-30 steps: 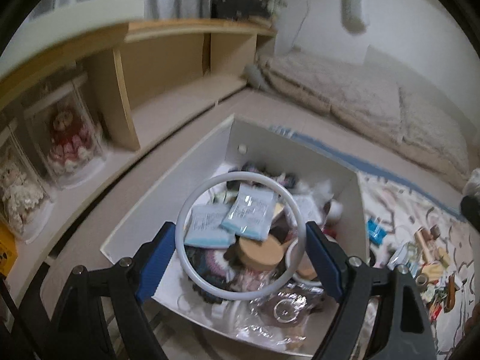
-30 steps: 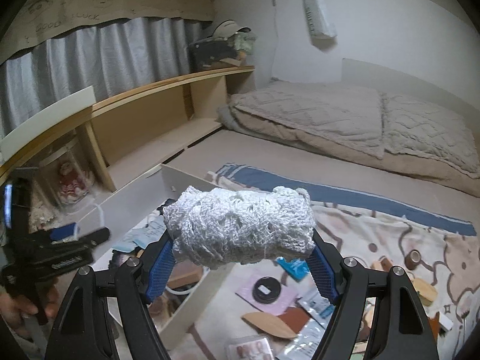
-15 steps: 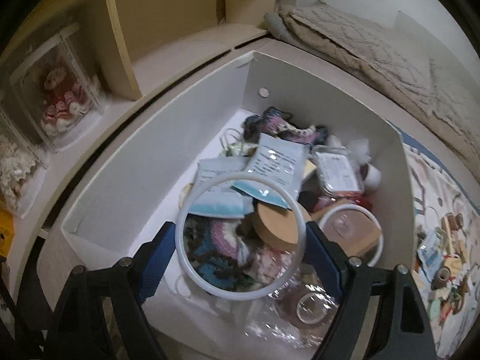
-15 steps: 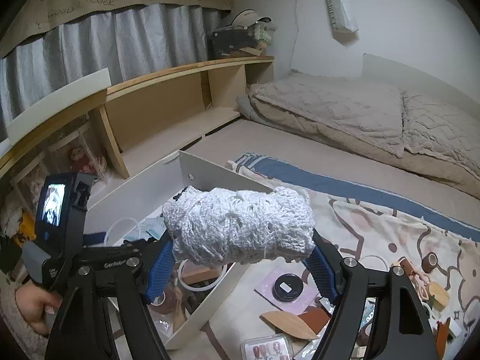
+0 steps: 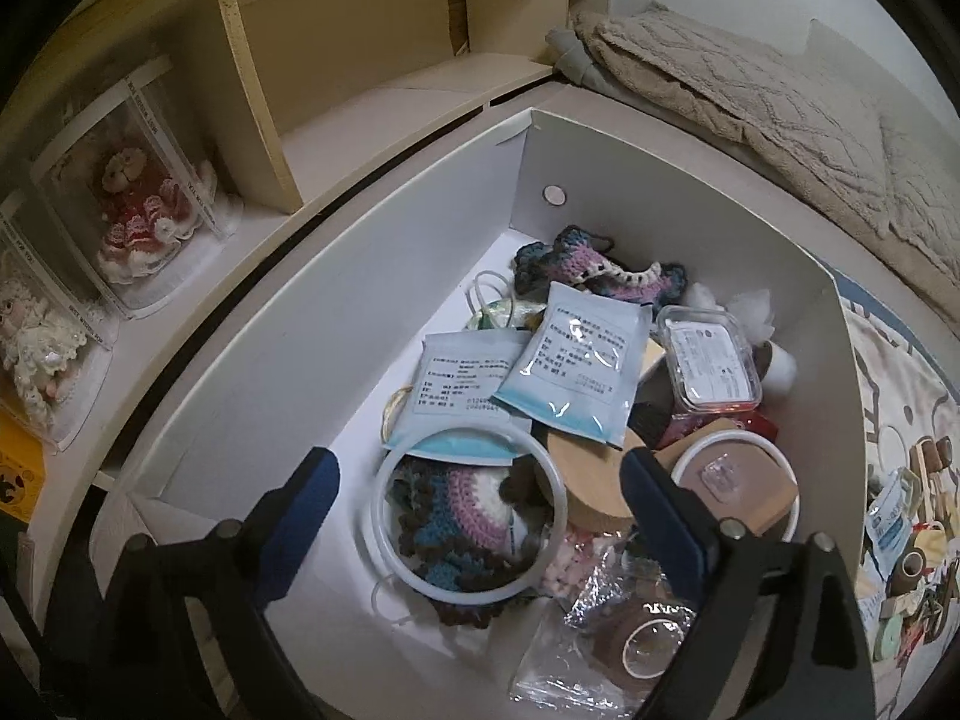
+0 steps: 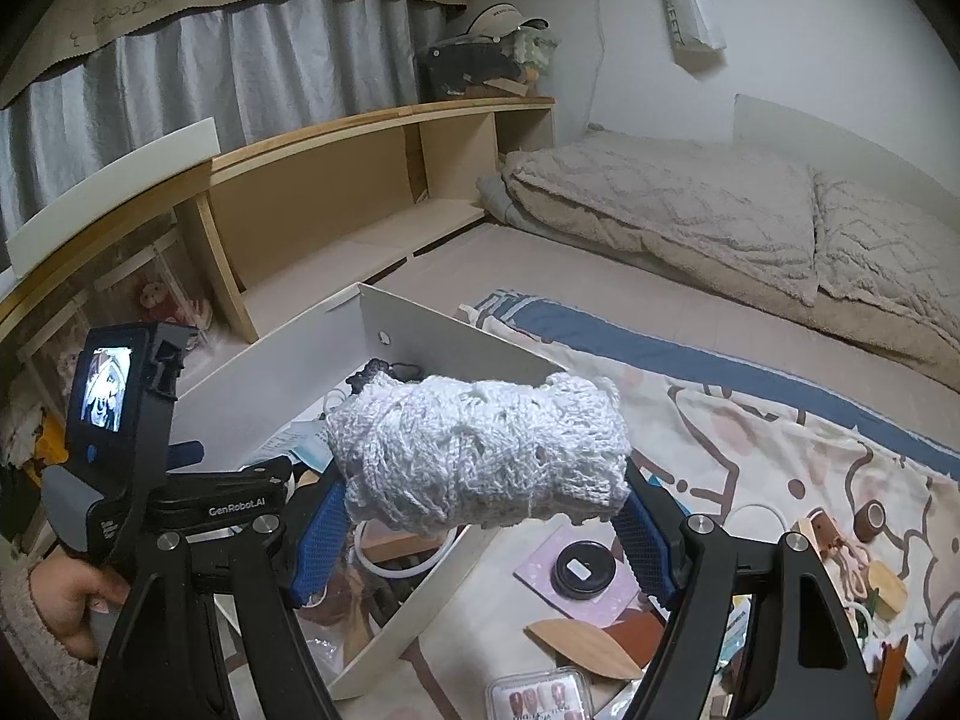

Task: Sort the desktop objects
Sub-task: 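Open the left gripper to drop the white ring into the shoebox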

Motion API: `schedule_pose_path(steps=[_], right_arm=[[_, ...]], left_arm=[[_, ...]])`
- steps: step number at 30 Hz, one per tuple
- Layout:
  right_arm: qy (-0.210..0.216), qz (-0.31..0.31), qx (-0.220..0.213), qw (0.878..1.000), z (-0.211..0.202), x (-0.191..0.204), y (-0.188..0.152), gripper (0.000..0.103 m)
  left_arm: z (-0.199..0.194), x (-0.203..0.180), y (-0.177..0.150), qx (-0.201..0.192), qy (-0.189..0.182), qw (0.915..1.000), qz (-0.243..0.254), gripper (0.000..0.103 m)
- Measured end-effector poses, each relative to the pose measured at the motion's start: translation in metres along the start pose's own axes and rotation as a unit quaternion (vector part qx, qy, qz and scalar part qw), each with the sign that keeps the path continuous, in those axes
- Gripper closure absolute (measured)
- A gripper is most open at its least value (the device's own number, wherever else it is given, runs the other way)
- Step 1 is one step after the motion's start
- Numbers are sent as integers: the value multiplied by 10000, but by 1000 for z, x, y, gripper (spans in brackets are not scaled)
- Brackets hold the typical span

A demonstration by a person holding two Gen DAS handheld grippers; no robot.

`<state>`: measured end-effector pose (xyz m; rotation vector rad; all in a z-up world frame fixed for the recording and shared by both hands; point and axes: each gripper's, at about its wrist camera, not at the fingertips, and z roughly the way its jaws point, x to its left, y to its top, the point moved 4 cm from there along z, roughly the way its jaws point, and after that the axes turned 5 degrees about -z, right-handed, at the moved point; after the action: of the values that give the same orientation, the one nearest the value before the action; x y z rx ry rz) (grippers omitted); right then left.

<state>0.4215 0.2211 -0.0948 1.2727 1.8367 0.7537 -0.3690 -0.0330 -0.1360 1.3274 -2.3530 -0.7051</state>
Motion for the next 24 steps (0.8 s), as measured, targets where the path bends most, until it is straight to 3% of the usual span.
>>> schedule_pose_path(steps=[7,12,19,24], right_arm=[[5,101,-93,9999,5,-6,10,24],[74,95,-13,9999,20,-5,11,24],[353,-21,285,9990,49,12,5,24],[659,-141,519,9964,66,36,-3,24]], left_arm=[[-48,-10,6,-723,-151,9968,309,8],[-94,-22,4,-1218,-394,9894,687,8],[-130,-10,2,-1267,-691,9883,500,8],[-155,9,0,-1468,-710,9864,219,8]])
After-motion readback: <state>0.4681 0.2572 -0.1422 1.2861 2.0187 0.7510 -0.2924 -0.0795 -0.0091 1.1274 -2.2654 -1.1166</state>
